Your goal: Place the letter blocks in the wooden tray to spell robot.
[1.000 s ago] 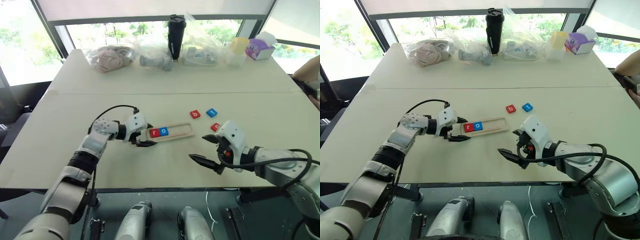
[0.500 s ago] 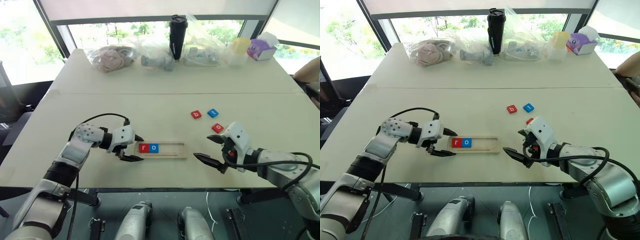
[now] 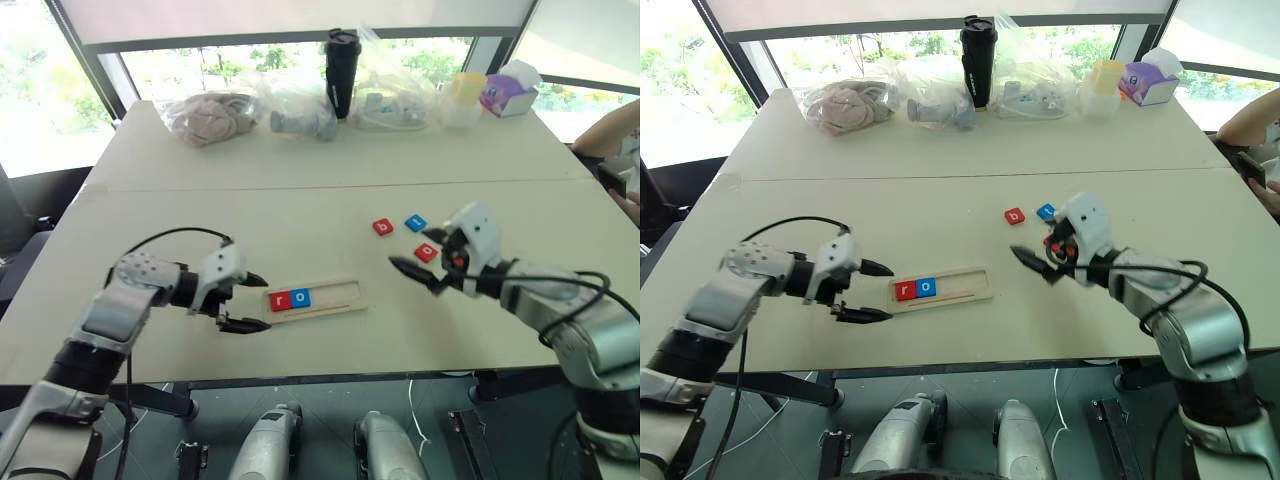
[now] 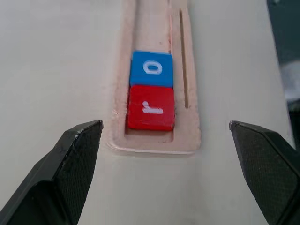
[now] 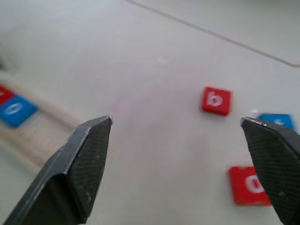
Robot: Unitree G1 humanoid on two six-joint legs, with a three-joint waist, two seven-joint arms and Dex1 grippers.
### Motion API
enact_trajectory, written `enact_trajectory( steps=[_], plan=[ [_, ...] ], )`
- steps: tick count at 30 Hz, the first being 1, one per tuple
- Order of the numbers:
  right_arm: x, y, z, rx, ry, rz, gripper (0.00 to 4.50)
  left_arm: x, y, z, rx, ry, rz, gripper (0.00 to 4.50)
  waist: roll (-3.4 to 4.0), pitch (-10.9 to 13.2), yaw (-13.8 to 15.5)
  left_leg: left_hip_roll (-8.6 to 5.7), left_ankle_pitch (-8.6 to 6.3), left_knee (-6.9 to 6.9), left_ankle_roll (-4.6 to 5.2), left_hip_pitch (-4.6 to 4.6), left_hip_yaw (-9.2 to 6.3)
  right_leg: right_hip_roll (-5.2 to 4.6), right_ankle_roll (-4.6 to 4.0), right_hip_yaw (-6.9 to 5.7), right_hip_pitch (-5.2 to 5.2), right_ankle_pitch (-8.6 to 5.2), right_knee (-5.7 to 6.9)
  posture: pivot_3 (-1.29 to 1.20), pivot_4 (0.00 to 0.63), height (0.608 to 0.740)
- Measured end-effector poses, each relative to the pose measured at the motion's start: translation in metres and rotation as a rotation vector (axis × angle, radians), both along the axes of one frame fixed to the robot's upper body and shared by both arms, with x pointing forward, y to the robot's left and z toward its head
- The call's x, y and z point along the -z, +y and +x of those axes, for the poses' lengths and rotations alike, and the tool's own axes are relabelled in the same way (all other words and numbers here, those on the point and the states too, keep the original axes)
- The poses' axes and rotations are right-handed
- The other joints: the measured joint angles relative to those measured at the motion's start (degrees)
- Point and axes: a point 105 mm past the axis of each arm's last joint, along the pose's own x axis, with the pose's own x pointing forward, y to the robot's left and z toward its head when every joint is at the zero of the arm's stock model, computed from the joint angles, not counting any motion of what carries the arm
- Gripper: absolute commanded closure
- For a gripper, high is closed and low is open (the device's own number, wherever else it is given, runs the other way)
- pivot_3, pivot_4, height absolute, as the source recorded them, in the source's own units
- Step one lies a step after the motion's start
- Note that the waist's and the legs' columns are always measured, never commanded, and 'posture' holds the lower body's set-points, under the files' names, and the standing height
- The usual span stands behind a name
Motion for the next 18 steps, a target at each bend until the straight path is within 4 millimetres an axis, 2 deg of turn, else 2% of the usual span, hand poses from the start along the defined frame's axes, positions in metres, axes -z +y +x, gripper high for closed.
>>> enact_trajectory(
  steps=[2, 3, 6, 9, 12, 18],
  plan=[
    [0.01, 0.011, 0.027, 0.074, 0.074, 0.059, 0.0, -0.031, 0.01, 0.008, -0.117, -0.044, -0.115, 0.02, 0.02, 0.0, 0.0, 0.0, 0.03, 0.0, -0.01, -0.03, 0.0, 0.04, 0.0, 0.01, 0.0, 0.03, 0.06, 0.0, 0.15, 0.74],
    [0.015, 0.014, 0.034, 0.091, 0.1, 0.059, 0.0, -0.045, 0.011, 0.01, -0.146, -0.076, -0.152, 0.02, 0.02, 0.0, 0.2, -0.01, 0.04, 0.0, -0.02, -0.02, 0.01, 0.06, 0.13, 0.0, -0.01, 0.11, 0.1, 0.0, 0.15, 0.74],
    [0.029, 0.026, 0.051, 0.111, 0.16, 0.033, 0.0, -0.066, 0.011, 0.007, -0.211, -0.112, -0.24, 0.02, 0.02, 0.0, 0.7, -0.12, 0.03, -0.02, -0.02, -0.03, 0.01, 0.02, 0.25, 0.01, 0.0, 0.17, 0.11, 0.0, 0.15, 0.74],
    [0.035, 0.028, 0.067, 0.138, 0.169, -0.015, 0.0, -0.066, 0.002, -0.002, -0.221, -0.11, -0.252, 0.02, 0.01, 0.0, 0.4, -0.17, 0.04, -0.02, -0.03, -0.03, 0.08, 0.02, 0.37, 0.11, 0.1, 0.25, 0.17, 0.0, 0.15, 0.74],
    [0.041, 0.018, 0.074, 0.179, 0.176, -0.052, 0.0, -0.066, 0.0, -0.008, -0.243, -0.116, -0.257, 0.02, 0.0, 0.0, 0.3, -0.12, 0.07, -0.02, -0.12, 0.03, 0.05, 0.09, 0.3, 0.11, 0.1, 0.29, 0.27, 0.0, 0.15, 0.74],
    [0.046, 0.014, 0.079, 0.189, 0.174, -0.1, 0.0, -0.058, 0.001, -0.014, -0.302, -0.104, -0.252, 0.02, 0.02, 0.0, 0.2, 0.09, 0.1, -0.05, -0.31, 0.08, 0.05, 0.31, 0.1, 0.13, 0.05, 0.34, 0.34, 0.0, 0.15, 0.74]
  ],
)
